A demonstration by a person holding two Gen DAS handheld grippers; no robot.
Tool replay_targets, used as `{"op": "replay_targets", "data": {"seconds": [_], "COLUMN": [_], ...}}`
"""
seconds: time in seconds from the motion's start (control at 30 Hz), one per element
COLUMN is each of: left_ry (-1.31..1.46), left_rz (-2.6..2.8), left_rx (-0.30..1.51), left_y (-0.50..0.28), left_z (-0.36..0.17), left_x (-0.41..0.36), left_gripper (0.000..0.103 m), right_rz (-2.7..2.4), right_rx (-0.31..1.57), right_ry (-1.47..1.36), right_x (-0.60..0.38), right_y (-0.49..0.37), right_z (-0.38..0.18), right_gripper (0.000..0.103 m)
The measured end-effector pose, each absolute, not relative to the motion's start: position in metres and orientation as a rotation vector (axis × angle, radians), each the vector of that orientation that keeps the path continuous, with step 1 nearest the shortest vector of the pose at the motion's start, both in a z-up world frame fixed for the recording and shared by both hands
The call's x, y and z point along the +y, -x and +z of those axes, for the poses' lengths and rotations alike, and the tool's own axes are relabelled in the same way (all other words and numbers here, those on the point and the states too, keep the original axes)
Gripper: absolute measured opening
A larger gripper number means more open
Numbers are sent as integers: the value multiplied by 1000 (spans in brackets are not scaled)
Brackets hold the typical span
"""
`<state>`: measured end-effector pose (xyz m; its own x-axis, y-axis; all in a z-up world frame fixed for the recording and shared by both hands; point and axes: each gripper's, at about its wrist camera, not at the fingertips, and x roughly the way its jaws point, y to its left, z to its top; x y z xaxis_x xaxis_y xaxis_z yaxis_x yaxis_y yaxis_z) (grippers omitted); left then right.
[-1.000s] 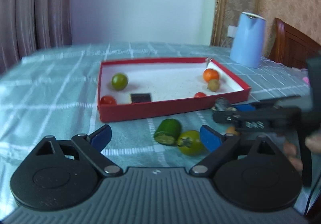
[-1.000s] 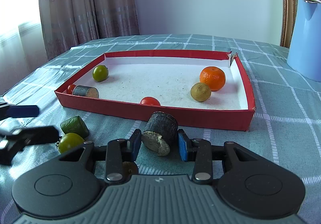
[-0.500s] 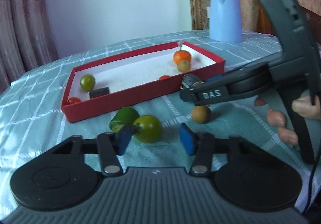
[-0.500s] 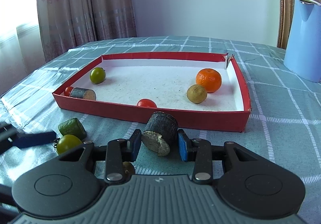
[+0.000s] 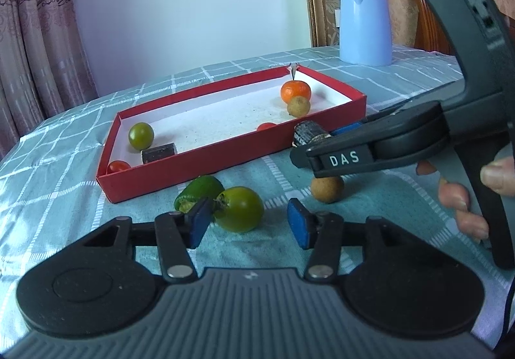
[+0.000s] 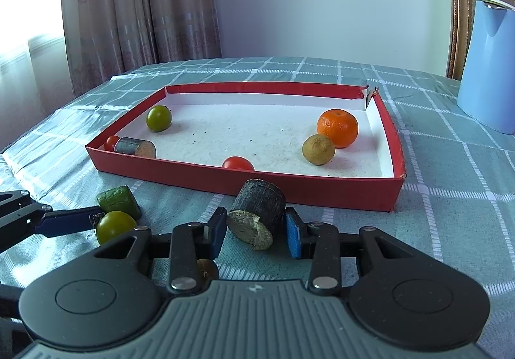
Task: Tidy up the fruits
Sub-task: 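Grasp the small green tomato with the left gripper while the right holds the log piece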
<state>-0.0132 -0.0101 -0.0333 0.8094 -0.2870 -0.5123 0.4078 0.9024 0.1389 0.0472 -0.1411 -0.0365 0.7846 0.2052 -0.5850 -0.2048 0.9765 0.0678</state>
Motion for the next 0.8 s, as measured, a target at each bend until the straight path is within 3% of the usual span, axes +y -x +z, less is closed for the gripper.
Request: {"op": "replay_targets", "data": {"seconds": [0.17, 0.8], "left_ry": [-235, -112], "left_rz": [-352, -372], "left_rx": [485, 429], "left_y": [15, 7], "left_z": [-33, -2], "left_x": [-6, 4], "left_gripper": [31, 30], "right_rz": [218, 161], "right_rx": [627, 540], "right_ry": [0, 7], "right_x": [-141, -146], "right_y": [-46, -37], "right_z": [-36, -27], "right_gripper": [38, 38]}}
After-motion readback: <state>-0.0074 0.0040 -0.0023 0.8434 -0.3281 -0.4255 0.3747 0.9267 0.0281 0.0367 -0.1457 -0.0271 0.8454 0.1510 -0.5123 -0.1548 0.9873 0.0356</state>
